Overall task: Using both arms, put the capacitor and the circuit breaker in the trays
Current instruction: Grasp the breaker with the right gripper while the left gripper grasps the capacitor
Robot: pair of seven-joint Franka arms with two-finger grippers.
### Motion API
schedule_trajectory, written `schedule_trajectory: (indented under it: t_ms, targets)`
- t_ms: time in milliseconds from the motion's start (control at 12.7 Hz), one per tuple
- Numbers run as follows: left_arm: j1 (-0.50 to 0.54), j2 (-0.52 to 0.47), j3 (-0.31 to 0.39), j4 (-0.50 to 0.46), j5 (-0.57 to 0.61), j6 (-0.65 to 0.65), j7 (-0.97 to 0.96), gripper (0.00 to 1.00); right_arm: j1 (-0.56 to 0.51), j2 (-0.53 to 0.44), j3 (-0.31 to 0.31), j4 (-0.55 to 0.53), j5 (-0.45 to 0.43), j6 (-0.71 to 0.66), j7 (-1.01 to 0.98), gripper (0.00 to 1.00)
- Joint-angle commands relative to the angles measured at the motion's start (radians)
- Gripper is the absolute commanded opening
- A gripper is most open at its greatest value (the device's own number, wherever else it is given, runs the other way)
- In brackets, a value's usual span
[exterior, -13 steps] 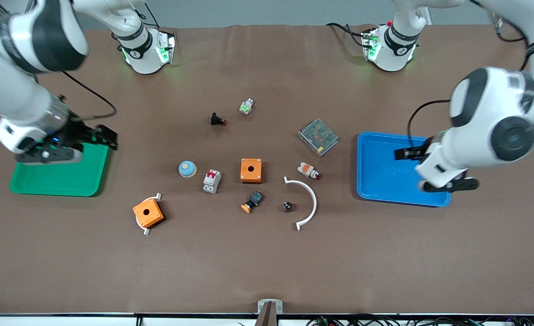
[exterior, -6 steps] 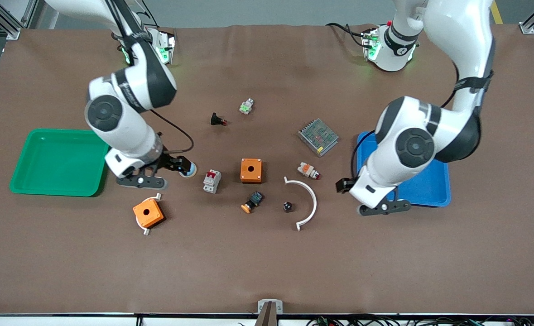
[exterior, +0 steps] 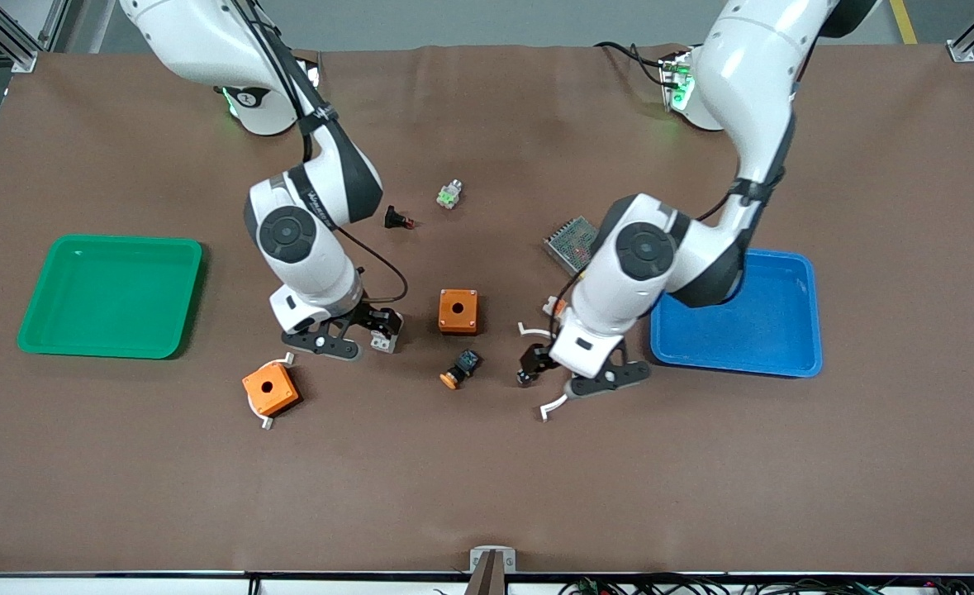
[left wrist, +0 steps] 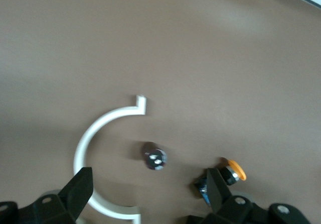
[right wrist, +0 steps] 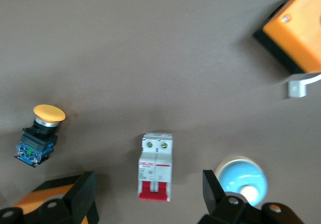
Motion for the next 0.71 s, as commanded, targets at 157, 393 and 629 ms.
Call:
schedule_trajectory:
  t_ms: [157, 393, 629]
  targets:
    - [-0.034, 0.136, 0.005, 0.086, -0.013, 0.084, -0.03, 1.0, 0.021, 0.084, -0.012, 0.016, 0.003, 0.08, 0.025, 0.87]
    - [-0.049, 0.183, 0.012, 0.085, -0.009, 0.111, -0.025, 1.0, 0.034, 0.116, -0.015, 0.022, -0.005, 0.081, 0.025, 0.77]
    - [-0.063, 0.214, 0.015, 0.082, -0.001, 0.127, -0.028, 1.0, 0.034, 0.13, -0.014, 0.021, -0.046, 0.077, 0.024, 0.66]
